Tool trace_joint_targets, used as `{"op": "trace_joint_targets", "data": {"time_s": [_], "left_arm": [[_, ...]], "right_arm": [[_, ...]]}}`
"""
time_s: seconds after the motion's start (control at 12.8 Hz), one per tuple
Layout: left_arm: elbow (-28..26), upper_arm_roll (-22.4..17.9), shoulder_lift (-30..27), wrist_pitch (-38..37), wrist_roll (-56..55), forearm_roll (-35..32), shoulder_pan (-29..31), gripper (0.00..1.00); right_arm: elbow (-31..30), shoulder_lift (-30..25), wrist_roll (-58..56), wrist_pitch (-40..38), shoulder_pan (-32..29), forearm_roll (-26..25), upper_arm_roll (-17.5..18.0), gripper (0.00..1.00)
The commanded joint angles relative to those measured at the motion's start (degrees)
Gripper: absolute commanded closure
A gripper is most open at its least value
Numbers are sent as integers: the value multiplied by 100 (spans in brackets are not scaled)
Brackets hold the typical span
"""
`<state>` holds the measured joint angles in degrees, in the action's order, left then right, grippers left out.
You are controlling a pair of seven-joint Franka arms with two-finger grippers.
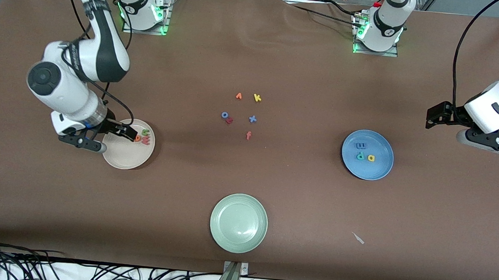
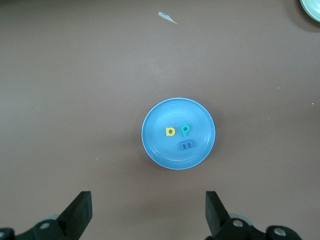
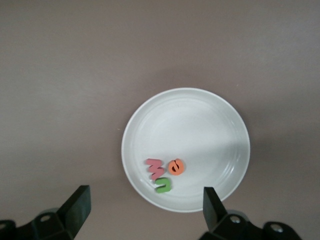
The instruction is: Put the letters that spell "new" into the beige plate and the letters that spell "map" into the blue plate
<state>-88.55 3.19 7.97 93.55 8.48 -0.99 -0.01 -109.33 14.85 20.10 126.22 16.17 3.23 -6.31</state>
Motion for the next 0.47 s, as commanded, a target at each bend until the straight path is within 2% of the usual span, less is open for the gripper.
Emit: {"op": "trace_joint_targets", "data": {"time_s": [0.0,0.23,0.39], "left_arm": [[198,-12,91,-178,128,169,28,0],[207,-12,91,-214,119,169,28,0],[207,-20,82,-266,119,143,45,0]], "right_arm": [[533,-377,-242,-1068,9,-33,-28,1],[1123,-684,-1040,-2151,-349,-103,-28,0],[1213,-948,-1699,-2487,-587,-112,-28,1]]}}
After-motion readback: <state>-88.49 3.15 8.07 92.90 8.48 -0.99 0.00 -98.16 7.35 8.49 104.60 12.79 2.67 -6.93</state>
